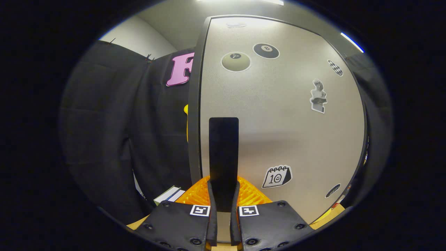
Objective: Open the shoe cabinet door, grab the shoes and put them into the shoe cabinet, then close the shoe cabinet door.
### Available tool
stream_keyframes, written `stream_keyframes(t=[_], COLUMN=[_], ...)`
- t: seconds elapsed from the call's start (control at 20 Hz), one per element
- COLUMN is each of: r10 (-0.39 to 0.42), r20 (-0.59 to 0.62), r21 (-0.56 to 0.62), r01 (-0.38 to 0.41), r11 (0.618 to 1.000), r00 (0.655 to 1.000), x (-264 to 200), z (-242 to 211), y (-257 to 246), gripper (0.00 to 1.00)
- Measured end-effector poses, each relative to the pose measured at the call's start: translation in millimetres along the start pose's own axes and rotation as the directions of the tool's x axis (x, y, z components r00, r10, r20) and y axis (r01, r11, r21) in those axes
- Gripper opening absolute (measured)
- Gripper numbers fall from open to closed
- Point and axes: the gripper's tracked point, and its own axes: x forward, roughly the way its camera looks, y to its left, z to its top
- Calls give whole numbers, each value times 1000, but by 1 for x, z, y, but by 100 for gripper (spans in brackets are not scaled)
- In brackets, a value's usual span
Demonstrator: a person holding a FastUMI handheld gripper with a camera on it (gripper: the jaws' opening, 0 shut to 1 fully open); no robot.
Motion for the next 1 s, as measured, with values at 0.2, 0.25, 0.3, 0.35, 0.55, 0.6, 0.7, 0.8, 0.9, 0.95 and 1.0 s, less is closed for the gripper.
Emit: stream_keyframes(t=[0.2, 0.25, 0.3, 0.35, 0.55, 0.6, 0.7, 0.8, 0.9, 0.95, 1.0], r10=[60, 73, 87, 103, 148, 154, 163, 170, 170, 170, 171], r20=[-22, -27, -23, -28, -30, -31, -34, -33, -34, -36, -38], r21=[-8, -5, -2, -3, -7, -7, -9, -8, -13, -16, -17], r01=[-60, -73, -87, -103, -148, -154, -164, -170, -170, -170, -172], r11=[998, 997, 996, 995, 989, 988, 986, 985, 985, 985, 985], r00=[998, 997, 996, 994, 989, 988, 986, 985, 985, 985, 985], x=[-26, -37, -47, -57, -91, -95, -110, -125, -142, -149, -156], z=[0, -1, -1, 0, 1, 0, 1, 2, 2, 1, 1], y=[3, 2, 1, 0, -7, -10, -15, -22, -31, -35, -40], gripper=[16, 16, 16, 16, 16, 16, 16, 16, 16, 16, 16])
